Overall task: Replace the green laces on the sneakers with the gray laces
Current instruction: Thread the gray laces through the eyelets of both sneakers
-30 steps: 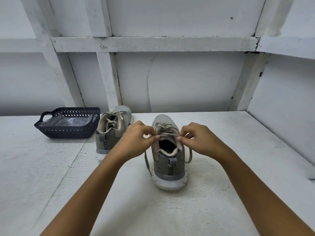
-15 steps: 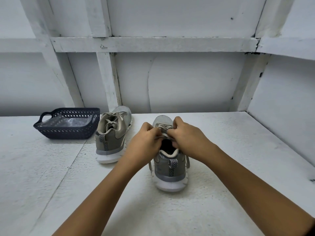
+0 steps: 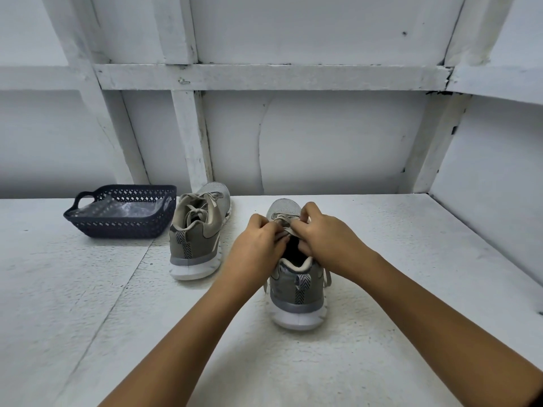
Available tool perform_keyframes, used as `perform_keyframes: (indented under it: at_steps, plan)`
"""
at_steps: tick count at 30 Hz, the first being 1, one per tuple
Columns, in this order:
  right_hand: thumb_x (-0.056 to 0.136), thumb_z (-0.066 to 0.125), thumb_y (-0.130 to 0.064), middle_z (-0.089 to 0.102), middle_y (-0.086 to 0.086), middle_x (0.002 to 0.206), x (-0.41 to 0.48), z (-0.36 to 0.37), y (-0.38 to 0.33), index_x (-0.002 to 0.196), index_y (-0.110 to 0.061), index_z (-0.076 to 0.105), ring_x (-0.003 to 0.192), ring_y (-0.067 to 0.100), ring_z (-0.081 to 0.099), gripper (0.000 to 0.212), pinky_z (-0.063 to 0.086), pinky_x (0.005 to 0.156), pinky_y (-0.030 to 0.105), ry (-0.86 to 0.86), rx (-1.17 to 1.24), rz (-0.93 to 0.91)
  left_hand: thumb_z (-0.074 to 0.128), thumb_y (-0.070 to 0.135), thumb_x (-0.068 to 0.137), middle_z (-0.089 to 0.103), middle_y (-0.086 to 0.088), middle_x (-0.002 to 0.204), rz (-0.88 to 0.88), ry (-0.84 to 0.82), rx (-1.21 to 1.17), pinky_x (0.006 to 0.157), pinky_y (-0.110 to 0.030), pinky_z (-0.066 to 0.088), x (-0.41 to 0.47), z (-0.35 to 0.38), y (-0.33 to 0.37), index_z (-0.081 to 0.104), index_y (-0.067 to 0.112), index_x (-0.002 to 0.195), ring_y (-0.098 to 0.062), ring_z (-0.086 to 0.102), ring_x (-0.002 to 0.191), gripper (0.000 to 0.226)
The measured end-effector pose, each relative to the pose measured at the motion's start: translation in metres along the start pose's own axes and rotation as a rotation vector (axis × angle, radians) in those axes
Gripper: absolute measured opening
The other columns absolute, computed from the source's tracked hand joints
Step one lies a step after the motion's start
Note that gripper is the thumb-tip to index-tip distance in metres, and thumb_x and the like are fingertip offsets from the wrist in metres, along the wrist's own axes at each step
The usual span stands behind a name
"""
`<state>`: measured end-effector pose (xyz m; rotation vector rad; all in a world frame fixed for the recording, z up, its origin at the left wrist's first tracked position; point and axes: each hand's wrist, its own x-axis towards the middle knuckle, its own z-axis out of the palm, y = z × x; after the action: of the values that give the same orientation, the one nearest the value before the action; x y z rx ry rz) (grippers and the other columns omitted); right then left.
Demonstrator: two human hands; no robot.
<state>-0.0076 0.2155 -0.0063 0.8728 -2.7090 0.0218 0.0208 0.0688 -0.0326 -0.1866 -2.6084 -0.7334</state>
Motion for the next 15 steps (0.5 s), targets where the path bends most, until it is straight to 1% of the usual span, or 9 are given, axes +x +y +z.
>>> perform_keyframes:
  at_steps: [2, 3, 4, 6, 9, 11, 13, 14, 15]
  plan:
    - [0.084, 0.05, -0.014, 0.053, 0.015, 0.094, -0.004, 0.005, 0.006, 0.09, -0.003, 0.056, 0.05, 0.029, 0.042, 0.013, 0.032, 0.046, 0.03, 0.098, -0.001, -0.08, 0.059, 0.028, 0.091, 0.051, -0.012, 0.113, -0.027, -0.02, -0.003, 0.083, -0.038, 0.046, 0.001, 0.002, 0.0, 0.061, 0.004, 0.116, -0.031, 0.059, 0.095, 0.035]
    - [0.08, 0.057, -0.011, 0.055, 0.015, 0.084, -0.005, 0.005, 0.007, 0.084, -0.004, 0.058, 0.042, 0.029, 0.043, 0.008, 0.032, 0.038, 0.028, 0.108, -0.021, -0.108, 0.058, 0.029, 0.091, 0.05, -0.011, 0.115, -0.038, -0.03, 0.007, 0.084, -0.038, 0.046, 0.002, 0.003, 0.001, 0.06, 0.005, 0.118, -0.03, 0.058, 0.097, 0.036]
    - [0.073, 0.065, -0.006, 0.054, 0.014, 0.076, -0.005, 0.006, 0.008, 0.08, -0.004, 0.059, 0.036, 0.028, 0.044, 0.009, 0.031, 0.033, 0.026, 0.142, -0.051, -0.126, 0.058, 0.03, 0.091, 0.05, -0.011, 0.116, -0.045, -0.037, 0.02, 0.085, -0.038, 0.046, 0.003, 0.003, 0.001, 0.059, 0.006, 0.119, -0.03, 0.058, 0.098, 0.037]
    - [0.061, 0.076, 0.002, 0.052, 0.012, 0.067, -0.004, 0.009, 0.009, 0.079, -0.004, 0.06, 0.031, 0.026, 0.042, 0.025, 0.029, 0.03, 0.024, 0.204, -0.099, -0.14, 0.057, 0.03, 0.091, 0.049, -0.011, 0.118, -0.054, -0.048, 0.031, 0.085, -0.039, 0.046, 0.003, 0.004, 0.001, 0.057, 0.007, 0.121, -0.03, 0.058, 0.099, 0.038]
    - [0.056, 0.078, 0.005, 0.049, 0.01, 0.063, -0.002, 0.01, 0.008, 0.079, -0.003, 0.061, 0.028, 0.025, 0.038, 0.031, 0.028, 0.029, 0.022, 0.287, -0.069, -0.125, 0.053, 0.03, 0.094, 0.049, -0.01, 0.117, -0.044, -0.036, 0.059, 0.082, -0.041, 0.047, 0.001, 0.003, 0.002, 0.057, 0.008, 0.12, -0.032, 0.058, 0.096, 0.034]
    - [0.058, 0.078, 0.004, 0.049, 0.01, 0.064, -0.002, 0.013, 0.007, 0.08, -0.004, 0.062, 0.03, 0.026, 0.038, 0.028, 0.03, 0.03, 0.022, 0.313, -0.016, -0.1, 0.05, 0.029, 0.095, 0.051, -0.011, 0.116, -0.035, -0.013, 0.084, 0.078, -0.041, 0.047, 0.0, 0.003, 0.002, 0.058, 0.008, 0.117, -0.034, 0.058, 0.093, 0.032]
    - [0.073, 0.071, -0.007, 0.051, 0.01, 0.07, -0.005, 0.018, 0.007, 0.086, -0.005, 0.064, 0.035, 0.028, 0.044, 0.015, 0.038, 0.03, 0.026, 0.32, 0.066, -0.072, 0.05, 0.027, 0.095, 0.053, -0.012, 0.112, -0.039, 0.015, 0.092, 0.073, -0.039, 0.046, 0.0, 0.002, 0.001, 0.059, 0.006, 0.112, -0.035, 0.058, 0.09, 0.028]
    - [0.082, 0.064, -0.018, 0.054, 0.011, 0.076, -0.007, 0.019, 0.008, 0.092, -0.005, 0.065, 0.042, 0.029, 0.051, 0.016, 0.045, 0.036, 0.029, 0.322, 0.129, -0.04, 0.05, 0.026, 0.094, 0.054, -0.013, 0.111, -0.041, 0.026, 0.087, 0.071, -0.039, 0.045, 0.0, 0.002, 0.001, 0.06, 0.005, 0.109, -0.036, 0.058, 0.089, 0.027]
    - [0.087, 0.059, -0.027, 0.057, 0.012, 0.085, -0.008, 0.018, 0.009, 0.1, -0.005, 0.064, 0.055, 0.031, 0.058, 0.026, 0.051, 0.046, 0.034, 0.287, 0.196, 0.007, 0.051, 0.025, 0.094, 0.054, -0.013, 0.11, -0.041, 0.033, 0.081, 0.07, -0.039, 0.044, -0.001, 0.002, 0.001, 0.06, 0.005, 0.108, -0.037, 0.058, 0.089, 0.026]
